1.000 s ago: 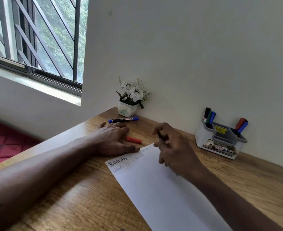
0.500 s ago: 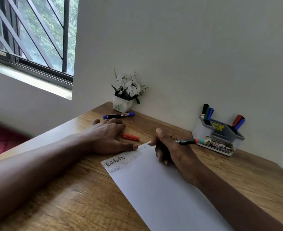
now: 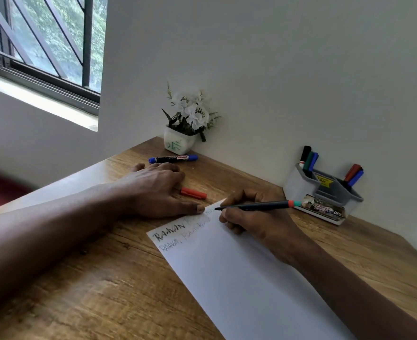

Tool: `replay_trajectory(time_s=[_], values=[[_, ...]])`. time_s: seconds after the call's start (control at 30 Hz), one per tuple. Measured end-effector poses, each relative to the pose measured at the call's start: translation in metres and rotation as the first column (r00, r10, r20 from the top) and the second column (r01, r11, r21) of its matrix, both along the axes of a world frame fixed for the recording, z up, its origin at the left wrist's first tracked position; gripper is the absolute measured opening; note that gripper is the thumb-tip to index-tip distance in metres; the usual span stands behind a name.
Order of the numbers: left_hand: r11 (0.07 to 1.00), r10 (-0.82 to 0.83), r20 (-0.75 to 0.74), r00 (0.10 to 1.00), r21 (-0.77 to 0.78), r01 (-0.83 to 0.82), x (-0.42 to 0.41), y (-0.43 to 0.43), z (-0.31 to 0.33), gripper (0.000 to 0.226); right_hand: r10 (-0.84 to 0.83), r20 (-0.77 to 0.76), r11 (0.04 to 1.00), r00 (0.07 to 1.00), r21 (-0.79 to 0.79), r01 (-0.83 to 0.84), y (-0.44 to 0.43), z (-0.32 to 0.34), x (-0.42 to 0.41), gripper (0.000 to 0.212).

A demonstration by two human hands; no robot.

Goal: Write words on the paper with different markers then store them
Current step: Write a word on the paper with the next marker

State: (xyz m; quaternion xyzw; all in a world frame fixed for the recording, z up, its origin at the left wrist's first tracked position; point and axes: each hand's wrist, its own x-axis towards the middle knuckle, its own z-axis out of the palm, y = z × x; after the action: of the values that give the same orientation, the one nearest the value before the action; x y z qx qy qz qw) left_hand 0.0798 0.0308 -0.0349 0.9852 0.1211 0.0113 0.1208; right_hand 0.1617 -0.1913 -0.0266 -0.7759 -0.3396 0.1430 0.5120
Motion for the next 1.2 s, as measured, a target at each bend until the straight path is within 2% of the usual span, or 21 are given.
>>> replay_trajectory(time_s=[0.03, 0.2, 0.3, 0.37, 0.6, 0.73, 0.9, 1.03, 1.2], values=[[1.0, 0.001, -0.002, 1.0, -0.001, -0.001, -0.0002, -0.0004, 0.0003, 0.102, -0.001, 0.031, 1.0, 1.0, -0.004, 0.001, 0.0013, -0.0013, -0.0016, 0.002], [1.0, -0.002, 0.01, 1.0, -0.003, 0.002, -0.0008, -0.0008, 0.0006, 0.101, -0.032, 0.219, 0.999, 0.975, -0.012, 0.035, 0.0031, -0.0071, -0.0028, 0.013], [1.0, -0.001, 0.005, 1.0, 0.0, 0.001, -0.0005, -0.0011, 0.0004, 0.1, -0.054, 0.277, 0.998, 0.959, -0.024, 0.063, 0.0045, -0.0083, -0.0026, 0.015], [1.0, 0.002, 0.005, 1.0, 0.002, -0.002, -0.0008, -0.0014, 0.0007, 0.101, -0.058, 0.27, 0.997, 0.961, -0.037, 0.07, 0.0058, -0.0079, -0.0035, 0.016], [1.0, 0.0, 0.005, 1.0, 0.007, 0.0, -0.0004, 0.0025, -0.0012, 0.107, -0.087, 0.102, 0.996, 0.991, 0.012, 0.086, 0.0071, -0.0054, -0.0038, 0.019], [1.0, 0.006, -0.006, 1.0, -0.009, -0.006, -0.0007, 0.0002, 0.0006, 0.107, -0.073, 0.172, 0.996, 0.982, -0.034, 0.08, 0.0075, -0.0056, -0.0059, 0.021], [1.0, 0.007, -0.015, 1.0, -0.016, -0.007, -0.0011, 0.0006, 0.0003, 0.109, -0.083, 0.189, 0.996, 0.978, -0.003, 0.085, 0.0074, -0.0065, -0.0061, 0.019], [1.0, 0.007, -0.007, 1.0, -0.015, -0.007, -0.001, 0.0006, 0.0009, 0.104, -0.098, 0.133, 0.995, 0.986, 0.02, 0.096, 0.0077, -0.0066, -0.0061, 0.02], [1.0, 0.005, -0.013, 1.0, -0.014, -0.005, -0.0011, 0.0004, 0.0009, 0.104, -0.105, 0.189, 0.994, 0.976, 0.018, 0.104, 0.0085, -0.0074, -0.0061, 0.022]])
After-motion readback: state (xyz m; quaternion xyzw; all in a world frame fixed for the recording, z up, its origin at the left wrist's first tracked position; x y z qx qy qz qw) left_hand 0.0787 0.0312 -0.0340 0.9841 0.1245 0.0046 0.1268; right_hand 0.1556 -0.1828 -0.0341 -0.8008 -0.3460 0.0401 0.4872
